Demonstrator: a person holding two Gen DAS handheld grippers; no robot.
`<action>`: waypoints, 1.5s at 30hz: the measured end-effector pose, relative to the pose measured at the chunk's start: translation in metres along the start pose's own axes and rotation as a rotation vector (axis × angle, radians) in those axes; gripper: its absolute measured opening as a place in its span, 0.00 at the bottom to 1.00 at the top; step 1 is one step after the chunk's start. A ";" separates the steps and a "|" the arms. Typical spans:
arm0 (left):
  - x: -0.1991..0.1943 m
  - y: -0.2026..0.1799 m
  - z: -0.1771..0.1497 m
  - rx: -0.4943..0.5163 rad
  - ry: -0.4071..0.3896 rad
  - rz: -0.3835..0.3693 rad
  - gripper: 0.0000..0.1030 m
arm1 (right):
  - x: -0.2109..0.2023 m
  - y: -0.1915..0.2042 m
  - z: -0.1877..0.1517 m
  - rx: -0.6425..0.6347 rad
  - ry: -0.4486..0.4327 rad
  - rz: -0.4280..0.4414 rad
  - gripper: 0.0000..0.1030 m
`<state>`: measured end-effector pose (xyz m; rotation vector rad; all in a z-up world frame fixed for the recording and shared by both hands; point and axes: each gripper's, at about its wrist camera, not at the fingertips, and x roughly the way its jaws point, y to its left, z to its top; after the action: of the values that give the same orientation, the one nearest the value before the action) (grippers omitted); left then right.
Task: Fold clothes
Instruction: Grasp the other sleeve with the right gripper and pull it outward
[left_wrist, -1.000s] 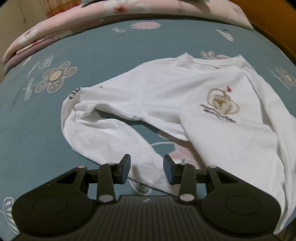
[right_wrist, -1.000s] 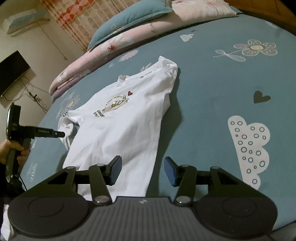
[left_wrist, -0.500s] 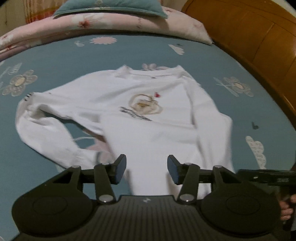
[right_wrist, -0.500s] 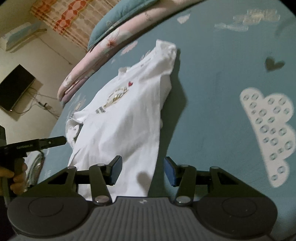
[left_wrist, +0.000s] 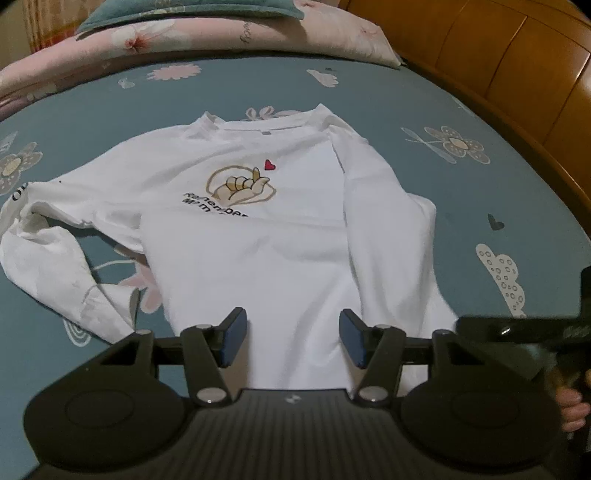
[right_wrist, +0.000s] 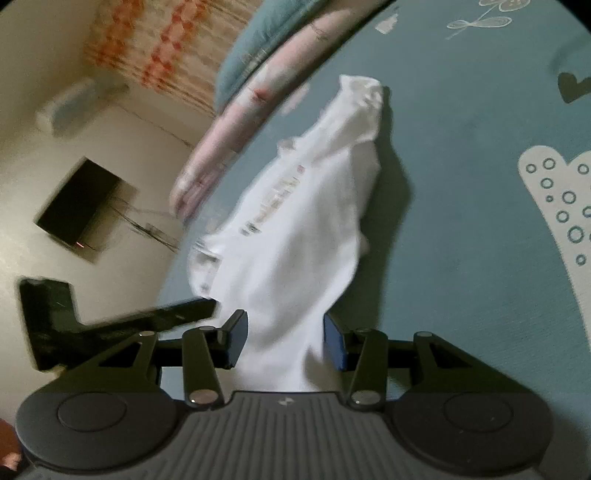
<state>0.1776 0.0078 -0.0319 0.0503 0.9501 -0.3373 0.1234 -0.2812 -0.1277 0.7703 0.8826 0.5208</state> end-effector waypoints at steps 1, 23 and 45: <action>0.000 0.000 0.000 0.001 0.001 0.000 0.55 | 0.001 -0.001 0.001 0.001 0.000 0.003 0.48; -0.001 -0.009 -0.003 0.054 -0.010 -0.054 0.66 | -0.063 0.034 0.059 -0.307 -0.077 -0.181 0.01; 0.017 -0.053 0.002 0.129 0.008 -0.101 0.73 | -0.143 0.003 0.125 -0.489 -0.167 -0.779 0.01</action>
<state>0.1726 -0.0474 -0.0390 0.1218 0.9397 -0.4913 0.1497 -0.4245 -0.0050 -0.0070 0.7815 -0.0329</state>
